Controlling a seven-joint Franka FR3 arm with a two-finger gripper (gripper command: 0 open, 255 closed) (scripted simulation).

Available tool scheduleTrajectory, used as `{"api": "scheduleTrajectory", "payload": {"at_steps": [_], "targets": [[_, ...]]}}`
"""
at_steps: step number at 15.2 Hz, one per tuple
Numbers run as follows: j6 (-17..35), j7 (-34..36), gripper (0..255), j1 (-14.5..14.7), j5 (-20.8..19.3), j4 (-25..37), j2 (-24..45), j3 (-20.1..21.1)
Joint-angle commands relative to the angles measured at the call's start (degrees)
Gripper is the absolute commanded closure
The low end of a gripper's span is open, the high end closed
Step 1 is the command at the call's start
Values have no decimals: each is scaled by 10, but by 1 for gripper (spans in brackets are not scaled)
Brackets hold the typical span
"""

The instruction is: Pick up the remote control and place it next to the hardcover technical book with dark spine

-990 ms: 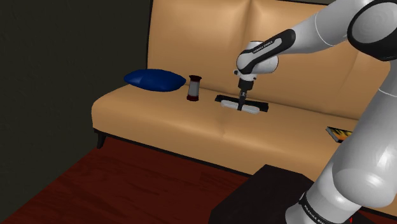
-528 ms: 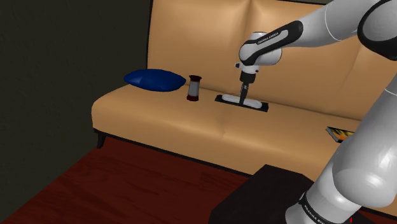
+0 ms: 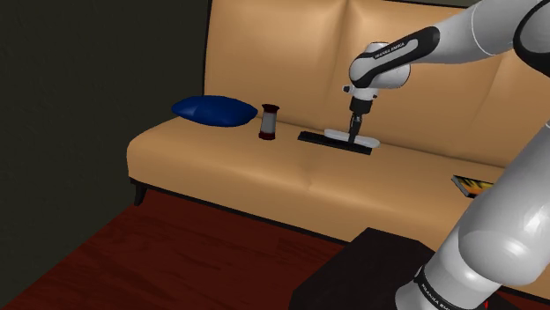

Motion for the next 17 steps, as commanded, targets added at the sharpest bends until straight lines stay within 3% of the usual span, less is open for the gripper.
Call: {"api": "scheduleTrajectory", "payload": {"at_steps": [1, 10, 17], "targets": [[1, -24, 255, -13, -7, -10, -10, -14], [1, -145, 255, -72, -21, -14, -20, -83], [-3, -258, 255, -117, -4, 18, 12, -141]]}}
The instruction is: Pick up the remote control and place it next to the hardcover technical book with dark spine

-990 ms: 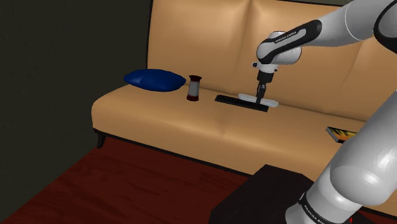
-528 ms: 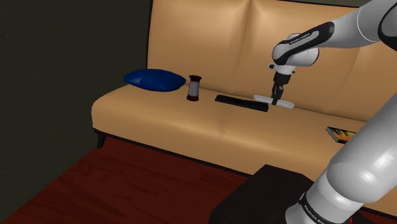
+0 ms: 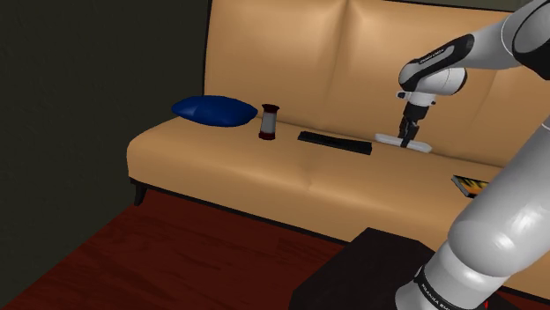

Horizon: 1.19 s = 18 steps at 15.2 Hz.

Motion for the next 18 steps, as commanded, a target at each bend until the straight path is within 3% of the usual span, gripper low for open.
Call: {"api": "scheduleTrajectory", "payload": {"at_steps": [1, 10, 18], "targets": [[-5, -35, 255, -14, 6, 13, 9, -16], [-27, -209, 255, -97, 92, 109, 117, -72], [-78, -350, 255, -227, 189, 247, 248, -69]]}}
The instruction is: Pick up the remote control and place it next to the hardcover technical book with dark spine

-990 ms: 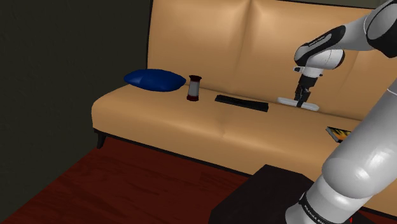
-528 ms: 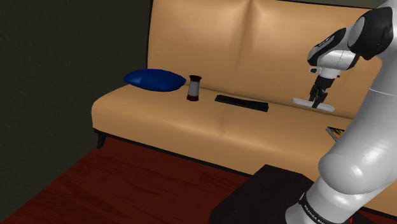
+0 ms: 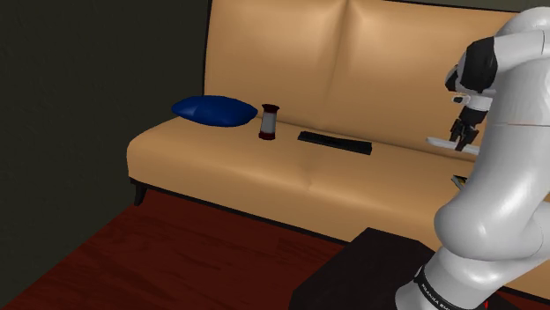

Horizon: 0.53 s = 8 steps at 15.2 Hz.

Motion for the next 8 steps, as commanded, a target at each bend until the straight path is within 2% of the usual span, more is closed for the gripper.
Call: {"api": "scheduleTrajectory", "payload": {"at_steps": [1, 5, 8], "targets": [[-18, -35, 255, -42, 27, 47, 40, 6], [-56, -83, 255, -122, 66, 143, 109, 22], [-37, -86, 255, -122, 71, 127, 115, 26]]}}
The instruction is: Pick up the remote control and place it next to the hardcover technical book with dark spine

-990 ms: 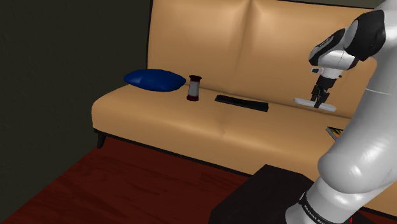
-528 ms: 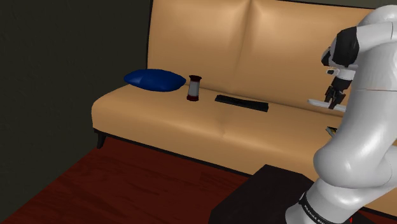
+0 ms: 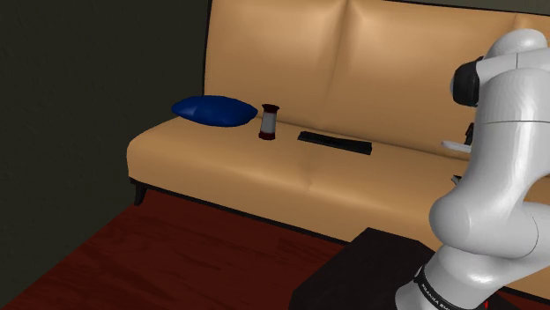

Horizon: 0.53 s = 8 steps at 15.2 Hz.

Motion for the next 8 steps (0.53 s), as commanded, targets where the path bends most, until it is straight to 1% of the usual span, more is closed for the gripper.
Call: {"api": "scheduleTrajectory", "payload": {"at_steps": [1, 8], "targets": [[13, -4, 255, -2, 4, -8, 5, 3], [55, -13, 255, -4, 20, -37, 24, 13]]}}
